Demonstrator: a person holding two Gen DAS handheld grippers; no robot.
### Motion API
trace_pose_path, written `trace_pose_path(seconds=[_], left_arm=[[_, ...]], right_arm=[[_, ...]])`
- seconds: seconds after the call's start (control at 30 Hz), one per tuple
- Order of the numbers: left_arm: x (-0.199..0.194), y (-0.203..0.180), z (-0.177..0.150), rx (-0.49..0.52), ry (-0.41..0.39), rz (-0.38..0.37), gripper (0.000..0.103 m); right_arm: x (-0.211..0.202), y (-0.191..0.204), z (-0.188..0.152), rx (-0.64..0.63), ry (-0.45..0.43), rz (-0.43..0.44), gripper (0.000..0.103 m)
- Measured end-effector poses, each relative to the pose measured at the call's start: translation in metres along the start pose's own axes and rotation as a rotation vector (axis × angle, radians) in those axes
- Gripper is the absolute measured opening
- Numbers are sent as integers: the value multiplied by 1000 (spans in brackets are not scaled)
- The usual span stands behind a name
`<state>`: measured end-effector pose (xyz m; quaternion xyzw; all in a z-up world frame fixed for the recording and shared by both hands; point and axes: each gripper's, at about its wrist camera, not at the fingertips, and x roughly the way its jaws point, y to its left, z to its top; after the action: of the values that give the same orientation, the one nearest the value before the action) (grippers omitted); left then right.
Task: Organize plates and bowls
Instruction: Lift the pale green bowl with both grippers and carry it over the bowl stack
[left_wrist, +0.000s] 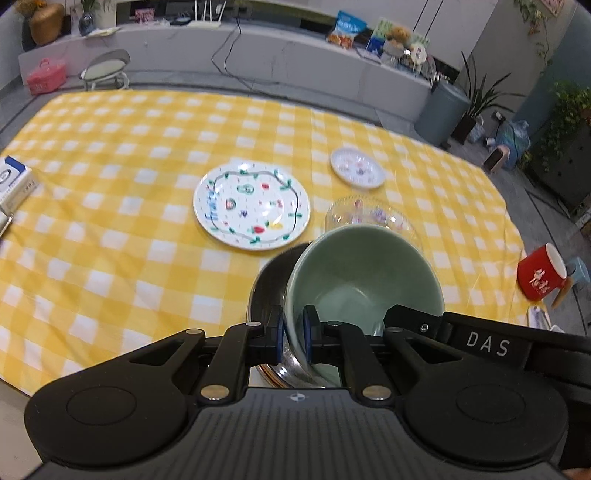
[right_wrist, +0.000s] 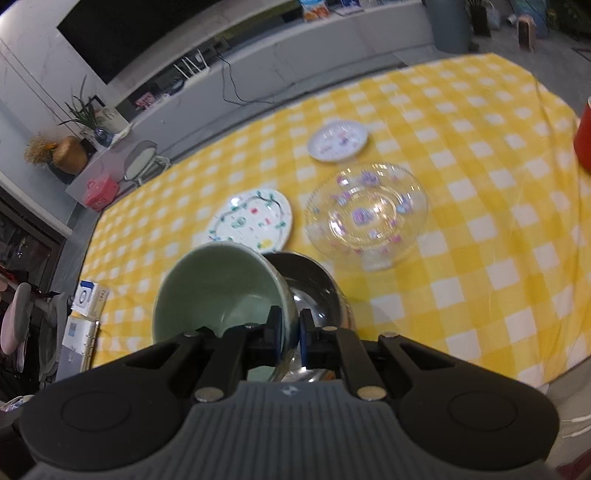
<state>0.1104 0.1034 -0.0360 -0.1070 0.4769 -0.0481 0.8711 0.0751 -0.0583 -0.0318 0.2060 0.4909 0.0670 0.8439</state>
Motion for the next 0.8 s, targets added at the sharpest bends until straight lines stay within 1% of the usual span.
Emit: trace_pose_path(seconds=[0.1,0.2,0.3,0.4,0.47,0.57,0.63,0.7,0.8], left_arm=[[6,-1,-2,13,16,27,11],[10,-1,-3,17,21,41,12],[16,-1,-3,22,38,33,13],[21,-4,-6,60,38,20,15],[21,-5,-6,58,29,28,16],[22,-10,-6,97,17,53,17],[20,-11,-6,116,13,63,21],[16,-8,-4,103,15,35,25],[6,-3,0,89,-37,12,32]], right_arm=[[8,-6,0,27,31,17,10],[17,-10,-1,56,57,34,10],[21,-12,0,60,49,26,10],[21,-15,0,74,24,16,10],[21,-16,1,77,26,17,10],[23,-13,0,53,11,-2,10],[24,-12,0,40,10,-14,10],[25,-13,0,44,9,-24,10],[28,-14,0,41,18,-24,13]])
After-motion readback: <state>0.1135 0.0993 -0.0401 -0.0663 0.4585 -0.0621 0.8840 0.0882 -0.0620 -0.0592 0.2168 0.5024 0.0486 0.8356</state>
